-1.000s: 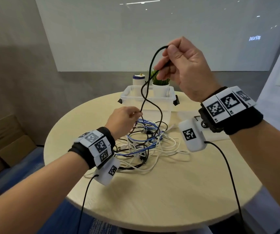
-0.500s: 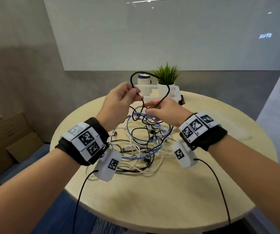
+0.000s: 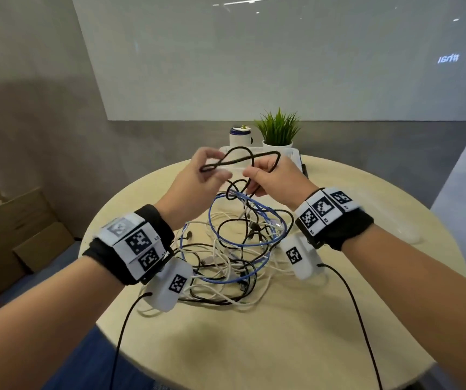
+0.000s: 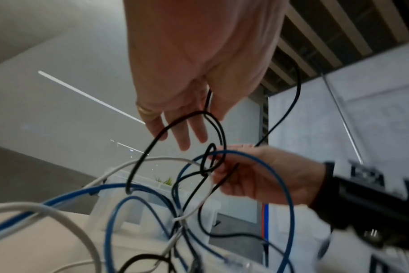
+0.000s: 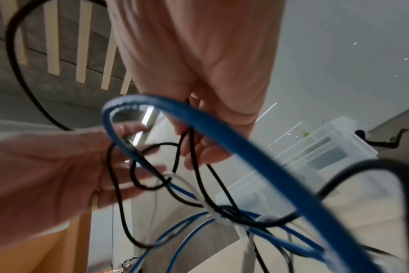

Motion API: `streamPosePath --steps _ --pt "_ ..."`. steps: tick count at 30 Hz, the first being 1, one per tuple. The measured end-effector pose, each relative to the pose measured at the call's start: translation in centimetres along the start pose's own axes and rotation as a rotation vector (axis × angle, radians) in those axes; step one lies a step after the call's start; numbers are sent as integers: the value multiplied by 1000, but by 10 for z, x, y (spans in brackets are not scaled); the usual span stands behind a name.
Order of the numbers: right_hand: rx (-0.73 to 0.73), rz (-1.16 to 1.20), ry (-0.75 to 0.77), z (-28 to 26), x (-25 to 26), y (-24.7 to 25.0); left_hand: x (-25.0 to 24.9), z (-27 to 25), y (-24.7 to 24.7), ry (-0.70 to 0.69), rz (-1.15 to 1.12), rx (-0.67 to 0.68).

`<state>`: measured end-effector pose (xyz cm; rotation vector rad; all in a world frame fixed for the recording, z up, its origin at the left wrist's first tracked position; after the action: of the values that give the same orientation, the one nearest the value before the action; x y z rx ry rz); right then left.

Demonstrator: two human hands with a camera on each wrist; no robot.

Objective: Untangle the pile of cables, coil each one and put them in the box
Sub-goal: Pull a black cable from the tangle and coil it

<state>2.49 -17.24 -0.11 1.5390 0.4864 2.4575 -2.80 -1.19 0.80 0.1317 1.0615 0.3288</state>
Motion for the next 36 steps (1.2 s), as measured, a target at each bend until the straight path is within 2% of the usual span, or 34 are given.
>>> streamPosePath --steps 2,7,9,12,18,21,25,28,31,33,36 --pt "19 72 -17 -1 3 2 8 -3 -8 41 154 24" --pt "26 268 -74 0 7 14 22 -2 -18 133 304 55" --pt "-6 211 -74 -1 4 20 21 0 -16 107 406 78" --pt "-29 121 -115 -6 -7 27 23 -2 -7 142 425 98" --pt "-142 -88 -261 -9 -39 50 33 -17 11 248 189 238" --pt "-173 -141 -346 -10 -50 59 40 -19 21 291 210 230" --pt "-239 -229 -397 -10 -56 72 46 -18 31 341 244 155" --pt "-303 -333 -378 -15 -55 85 54 -18 41 380 340 120" --pt "-374 -413 -383 -16 -59 90 68 -18 50 453 572 192" --pt "-321 -458 -377 -16 -61 85 69 -19 48 448 723 248" --pt "-143 -609 -338 -16 -59 75 58 -17 33 306 781 274"
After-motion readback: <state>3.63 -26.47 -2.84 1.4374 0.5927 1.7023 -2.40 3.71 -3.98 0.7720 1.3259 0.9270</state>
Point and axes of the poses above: each hand's wrist, its own z-axis towards the middle knuckle, its own y-axis out of the back of the hand, x = y × z, the point moved 3 cm from there along z, towards the middle knuckle, and after that the axes turned 5 degrees about -x, right-handed, at the moved point
